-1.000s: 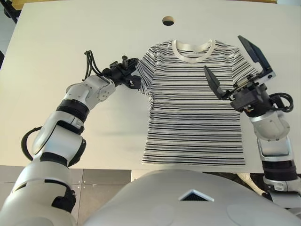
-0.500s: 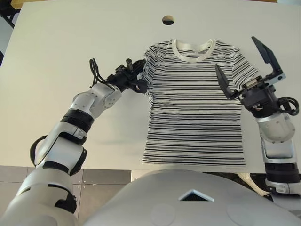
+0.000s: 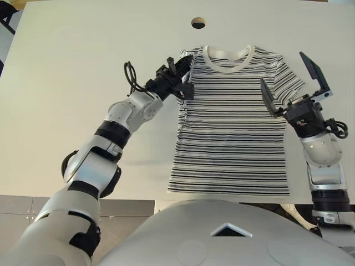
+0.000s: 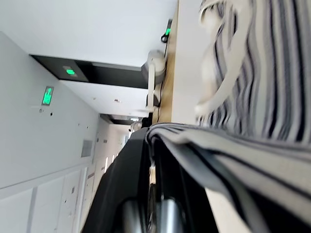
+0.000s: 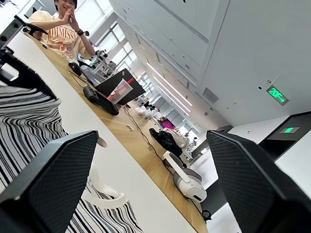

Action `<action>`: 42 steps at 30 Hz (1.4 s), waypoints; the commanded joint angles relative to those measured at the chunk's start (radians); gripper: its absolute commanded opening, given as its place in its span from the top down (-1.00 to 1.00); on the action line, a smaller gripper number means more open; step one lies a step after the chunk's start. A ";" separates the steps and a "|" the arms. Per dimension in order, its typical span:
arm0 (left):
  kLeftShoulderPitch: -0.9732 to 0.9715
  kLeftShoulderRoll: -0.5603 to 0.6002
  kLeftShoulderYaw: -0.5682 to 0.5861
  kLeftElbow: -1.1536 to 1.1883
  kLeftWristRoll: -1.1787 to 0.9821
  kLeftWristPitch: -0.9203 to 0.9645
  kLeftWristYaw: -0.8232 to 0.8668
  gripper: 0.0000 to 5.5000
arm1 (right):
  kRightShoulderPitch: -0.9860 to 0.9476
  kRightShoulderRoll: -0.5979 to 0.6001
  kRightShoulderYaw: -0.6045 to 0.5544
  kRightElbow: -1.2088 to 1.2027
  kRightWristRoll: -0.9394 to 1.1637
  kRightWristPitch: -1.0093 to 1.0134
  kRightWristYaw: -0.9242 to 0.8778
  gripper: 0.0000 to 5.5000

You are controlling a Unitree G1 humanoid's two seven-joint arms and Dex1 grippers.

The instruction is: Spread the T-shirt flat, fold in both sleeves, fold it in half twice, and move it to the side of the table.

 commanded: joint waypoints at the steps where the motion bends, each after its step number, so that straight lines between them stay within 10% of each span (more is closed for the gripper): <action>1: -0.037 -0.052 -0.048 0.045 0.032 -0.018 0.000 0.92 | -0.026 0.002 -0.012 0.041 -0.034 -0.006 -0.022 -0.50; 10: -0.007 -0.026 -0.018 0.016 -0.013 -0.031 -0.005 0.37 | -0.183 -0.134 -0.149 0.284 -0.227 0.091 -0.221 -0.50; 16: 0.037 -0.025 0.100 -0.125 -0.111 -0.033 0.068 0.00 | -0.420 -0.338 -0.008 0.671 -0.506 0.164 -0.352 -0.50; 27: 0.138 0.008 0.238 -0.268 -0.185 -0.045 0.095 -0.03 | -0.662 -0.324 0.388 1.117 -0.735 0.158 -0.365 -0.50; 42: 0.169 0.009 0.232 -0.276 -0.177 -0.047 0.067 -0.03 | -0.708 -0.329 0.558 1.056 -0.736 0.087 -0.374 -0.50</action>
